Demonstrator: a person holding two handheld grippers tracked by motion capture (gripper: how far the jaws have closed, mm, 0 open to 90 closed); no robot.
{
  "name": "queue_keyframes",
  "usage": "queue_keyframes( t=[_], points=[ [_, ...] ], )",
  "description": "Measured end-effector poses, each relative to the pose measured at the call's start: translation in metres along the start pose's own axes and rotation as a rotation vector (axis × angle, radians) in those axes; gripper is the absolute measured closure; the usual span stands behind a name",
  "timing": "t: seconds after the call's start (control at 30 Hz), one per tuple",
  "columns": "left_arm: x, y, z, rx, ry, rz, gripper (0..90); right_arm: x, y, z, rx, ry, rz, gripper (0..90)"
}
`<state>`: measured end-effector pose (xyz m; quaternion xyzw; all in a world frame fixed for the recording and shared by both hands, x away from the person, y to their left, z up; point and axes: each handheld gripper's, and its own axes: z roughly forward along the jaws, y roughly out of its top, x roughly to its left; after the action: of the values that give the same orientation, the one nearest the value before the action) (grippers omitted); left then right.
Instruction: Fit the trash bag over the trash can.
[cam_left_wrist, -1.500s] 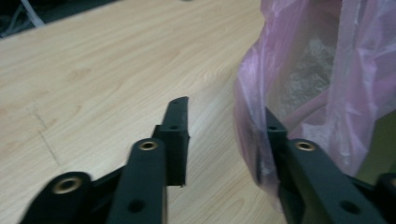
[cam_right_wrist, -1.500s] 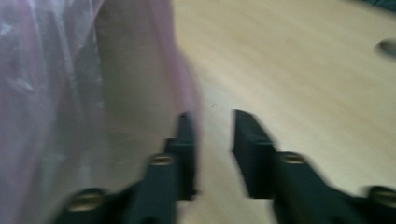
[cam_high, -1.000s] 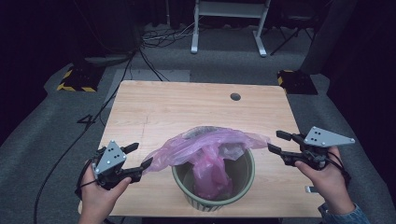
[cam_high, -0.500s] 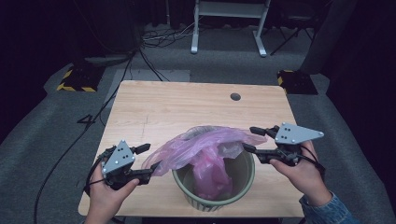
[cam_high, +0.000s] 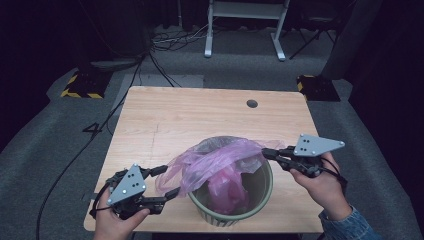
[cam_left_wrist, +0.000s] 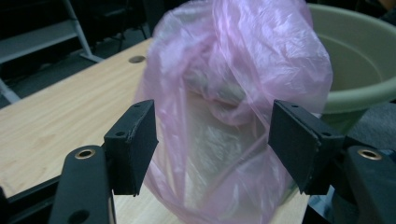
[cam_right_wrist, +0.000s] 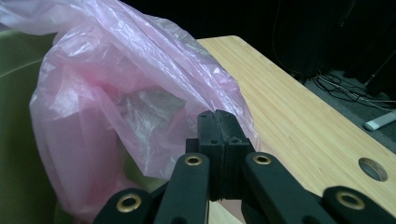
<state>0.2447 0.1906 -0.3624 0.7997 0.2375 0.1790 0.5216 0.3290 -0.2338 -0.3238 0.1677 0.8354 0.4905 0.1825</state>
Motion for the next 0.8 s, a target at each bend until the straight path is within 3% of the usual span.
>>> queue_keyframes(
  t=[0.1,0.17,0.33,0.4,0.8],
  points=[
    [-0.004,-0.003,0.006,0.011,-0.026,0.018,33.1,0.004,-0.005,-0.009,-0.003,0.002,0.001,90.0],
    [-0.006,-0.006,0.009,0.026,-0.054,0.024,40.7,0.007,-0.009,-0.015,-0.007,0.008,0.002,90.0],
    [-0.012,-0.009,0.016,0.086,-0.126,0.065,80.1,0.019,-0.020,-0.026,-0.020,0.033,0.007,90.0],
    [-0.015,-0.010,0.018,0.085,-0.161,0.067,89.1,0.025,-0.025,-0.032,-0.030,0.054,0.006,90.0],
    [-0.024,-0.017,0.030,0.108,-0.245,0.068,90.0,0.054,-0.059,-0.050,0.006,0.136,0.017,90.0]
  ],
)
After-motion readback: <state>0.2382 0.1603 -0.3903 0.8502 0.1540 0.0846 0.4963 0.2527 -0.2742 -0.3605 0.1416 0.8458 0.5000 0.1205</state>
